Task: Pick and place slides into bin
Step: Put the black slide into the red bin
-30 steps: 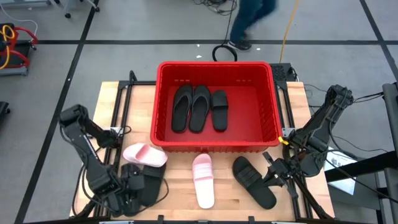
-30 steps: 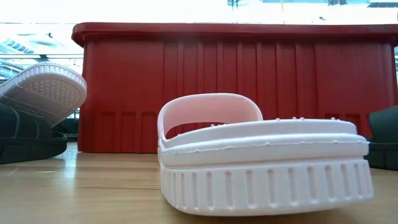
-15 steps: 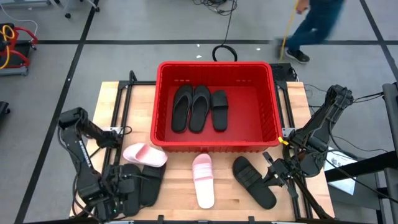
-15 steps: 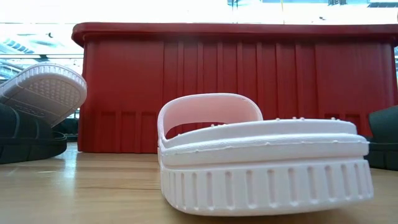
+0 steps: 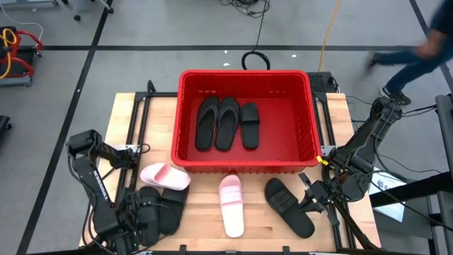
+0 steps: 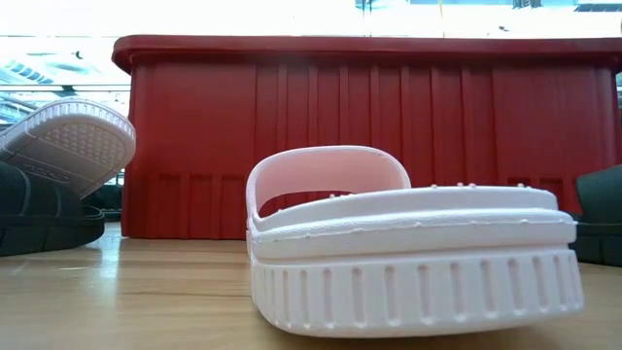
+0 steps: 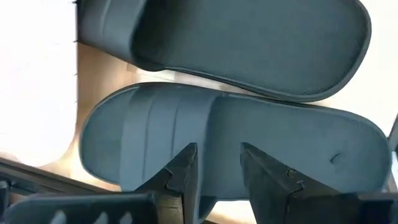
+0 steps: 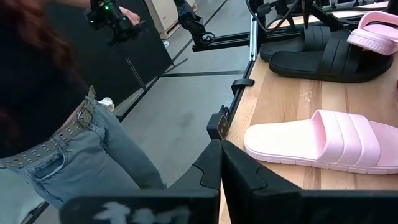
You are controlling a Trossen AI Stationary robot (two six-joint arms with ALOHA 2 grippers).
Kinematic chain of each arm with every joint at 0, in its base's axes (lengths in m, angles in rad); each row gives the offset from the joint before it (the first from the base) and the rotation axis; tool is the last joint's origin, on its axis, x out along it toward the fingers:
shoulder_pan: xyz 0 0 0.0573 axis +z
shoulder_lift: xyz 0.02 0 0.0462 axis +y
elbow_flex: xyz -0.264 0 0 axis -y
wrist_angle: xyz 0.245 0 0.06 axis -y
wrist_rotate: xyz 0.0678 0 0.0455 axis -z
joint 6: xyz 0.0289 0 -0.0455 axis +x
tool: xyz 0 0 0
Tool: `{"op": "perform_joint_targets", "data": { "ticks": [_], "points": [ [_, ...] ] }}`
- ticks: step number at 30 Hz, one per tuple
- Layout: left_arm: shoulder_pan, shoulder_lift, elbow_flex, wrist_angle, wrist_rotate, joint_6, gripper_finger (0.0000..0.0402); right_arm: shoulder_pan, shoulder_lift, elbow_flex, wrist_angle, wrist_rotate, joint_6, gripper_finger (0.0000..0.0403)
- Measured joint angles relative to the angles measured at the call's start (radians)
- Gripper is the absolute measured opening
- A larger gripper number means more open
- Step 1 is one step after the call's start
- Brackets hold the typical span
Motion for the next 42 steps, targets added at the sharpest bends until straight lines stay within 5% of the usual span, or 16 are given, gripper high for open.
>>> {"op": "perform_joint_targets", "data": {
  "ticks": [42],
  "points": [
    [-0.017, 0.106, 0.000, -0.142, -0.053, -0.031, 0.0117, 0.000, 0.000, 0.000, 0.001, 0.031, -0.003, 0.0000]
  ]
}}
